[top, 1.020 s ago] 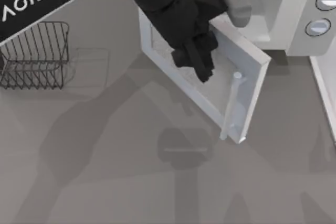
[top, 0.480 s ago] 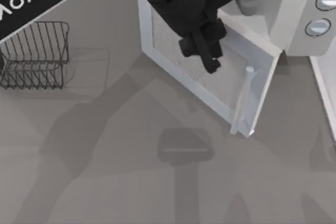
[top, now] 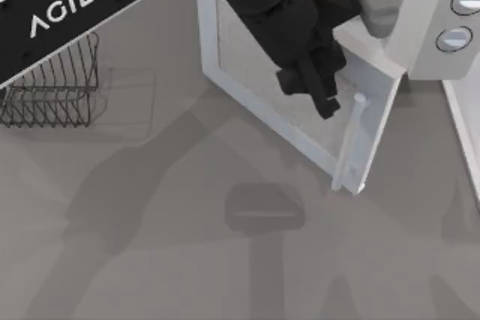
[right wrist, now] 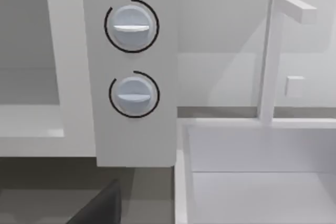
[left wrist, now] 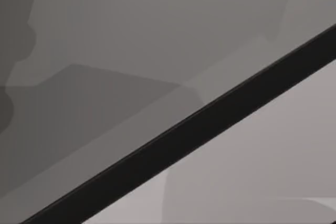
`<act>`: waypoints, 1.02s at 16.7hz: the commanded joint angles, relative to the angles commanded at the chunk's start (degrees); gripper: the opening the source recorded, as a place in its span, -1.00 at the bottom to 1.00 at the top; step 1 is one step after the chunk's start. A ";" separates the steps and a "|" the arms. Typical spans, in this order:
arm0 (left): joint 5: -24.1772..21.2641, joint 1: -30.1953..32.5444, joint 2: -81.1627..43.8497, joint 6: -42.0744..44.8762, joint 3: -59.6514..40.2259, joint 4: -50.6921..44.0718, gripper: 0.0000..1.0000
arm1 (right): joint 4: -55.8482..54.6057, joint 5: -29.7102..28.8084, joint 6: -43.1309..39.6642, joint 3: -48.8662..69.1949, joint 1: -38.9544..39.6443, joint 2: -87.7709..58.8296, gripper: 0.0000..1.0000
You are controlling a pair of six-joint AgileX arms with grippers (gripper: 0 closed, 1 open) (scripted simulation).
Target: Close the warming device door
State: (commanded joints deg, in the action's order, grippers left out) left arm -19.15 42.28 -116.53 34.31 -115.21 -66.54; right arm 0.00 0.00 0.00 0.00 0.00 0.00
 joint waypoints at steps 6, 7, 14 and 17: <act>0.25 -1.00 -0.89 0.60 -2.69 0.33 -1.00 | 0.00 0.00 0.00 0.00 0.00 0.00 1.00; 0.23 -0.80 -0.63 0.60 -2.49 0.32 -1.00 | 0.00 0.00 0.00 0.00 0.00 0.00 1.00; -0.11 1.06 -3.82 -1.02 -4.16 -3.00 -1.00 | 0.00 0.00 0.00 0.00 0.00 0.00 1.00; 0.62 1.48 -4.32 -1.39 -6.80 -1.80 -1.00 | 0.00 0.00 0.00 0.00 0.00 0.00 1.00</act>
State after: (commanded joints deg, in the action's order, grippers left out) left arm -18.54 43.76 -120.85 32.92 -122.01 -68.34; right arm 0.00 0.00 0.00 0.00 0.00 0.00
